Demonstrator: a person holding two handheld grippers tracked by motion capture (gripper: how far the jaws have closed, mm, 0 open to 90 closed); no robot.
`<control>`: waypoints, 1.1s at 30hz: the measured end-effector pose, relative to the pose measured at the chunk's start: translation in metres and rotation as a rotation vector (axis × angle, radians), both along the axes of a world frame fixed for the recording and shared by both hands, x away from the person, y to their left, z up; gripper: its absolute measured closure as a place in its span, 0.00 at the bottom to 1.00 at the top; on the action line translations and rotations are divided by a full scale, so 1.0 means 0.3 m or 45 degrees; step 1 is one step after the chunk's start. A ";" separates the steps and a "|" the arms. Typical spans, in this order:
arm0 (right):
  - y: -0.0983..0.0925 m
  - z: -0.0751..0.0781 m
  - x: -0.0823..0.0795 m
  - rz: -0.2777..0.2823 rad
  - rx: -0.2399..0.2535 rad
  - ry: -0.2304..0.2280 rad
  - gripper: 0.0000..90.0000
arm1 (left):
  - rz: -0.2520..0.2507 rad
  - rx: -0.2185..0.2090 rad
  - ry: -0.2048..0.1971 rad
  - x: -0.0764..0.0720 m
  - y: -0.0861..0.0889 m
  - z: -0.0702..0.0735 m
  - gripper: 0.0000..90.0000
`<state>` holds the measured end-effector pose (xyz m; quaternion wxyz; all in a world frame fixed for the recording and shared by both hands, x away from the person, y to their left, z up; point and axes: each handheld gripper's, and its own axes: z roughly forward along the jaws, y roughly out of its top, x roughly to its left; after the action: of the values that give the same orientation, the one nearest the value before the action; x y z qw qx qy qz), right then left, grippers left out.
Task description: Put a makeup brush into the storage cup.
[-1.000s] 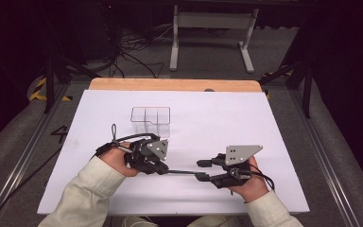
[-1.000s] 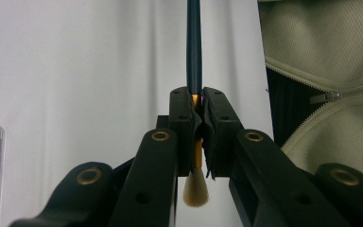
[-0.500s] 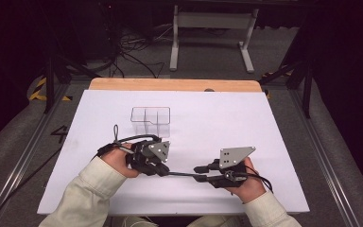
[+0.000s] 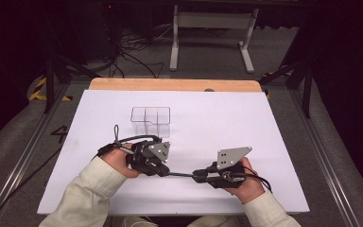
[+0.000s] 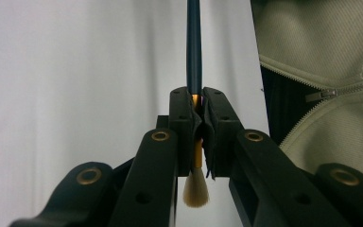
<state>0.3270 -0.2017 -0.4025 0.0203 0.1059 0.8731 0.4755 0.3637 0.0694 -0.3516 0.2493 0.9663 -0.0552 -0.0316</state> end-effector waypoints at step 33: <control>0.002 0.004 -0.011 0.084 -0.043 0.011 0.95 | -0.010 -0.101 0.054 0.004 0.023 0.007 0.85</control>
<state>0.3239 -0.2012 -0.4013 0.0026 0.0786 0.8841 0.4607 0.3649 0.0761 -0.3494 0.2885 0.9545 -0.0551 -0.0509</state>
